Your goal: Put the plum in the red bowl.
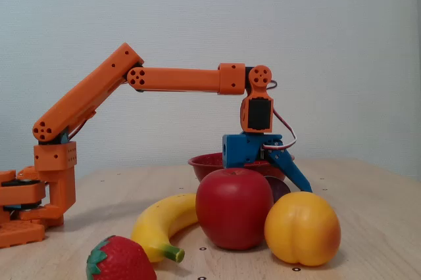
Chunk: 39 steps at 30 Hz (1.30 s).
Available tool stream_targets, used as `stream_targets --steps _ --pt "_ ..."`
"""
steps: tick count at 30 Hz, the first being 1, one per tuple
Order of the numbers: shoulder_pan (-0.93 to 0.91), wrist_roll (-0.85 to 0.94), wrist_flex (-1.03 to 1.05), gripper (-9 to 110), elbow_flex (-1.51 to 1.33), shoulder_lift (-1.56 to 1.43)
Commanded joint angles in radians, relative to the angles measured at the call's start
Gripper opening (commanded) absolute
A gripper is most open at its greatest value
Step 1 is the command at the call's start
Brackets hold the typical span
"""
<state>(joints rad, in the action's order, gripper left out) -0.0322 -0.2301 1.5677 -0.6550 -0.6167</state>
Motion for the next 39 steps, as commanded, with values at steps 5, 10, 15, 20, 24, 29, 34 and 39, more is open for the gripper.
stream_targets --steps 5,10,15,20,24,29,34,39 --pt "0.035 -0.04 -0.015 47 0.058 -0.049" --pt "0.044 -0.051 -0.031 39 0.055 -0.049" --pt "0.052 -0.063 -0.028 21 0.052 -0.052" --pt "0.052 -0.072 -0.002 0 0.051 -0.063" --pt "0.057 -0.052 0.035 0 0.052 -0.094" --pt "0.069 -0.018 0.097 0 0.067 -0.183" --pt "0.08 0.018 0.172 0 0.058 -0.319" --pt "0.055 0.058 0.236 0 0.063 -0.485"
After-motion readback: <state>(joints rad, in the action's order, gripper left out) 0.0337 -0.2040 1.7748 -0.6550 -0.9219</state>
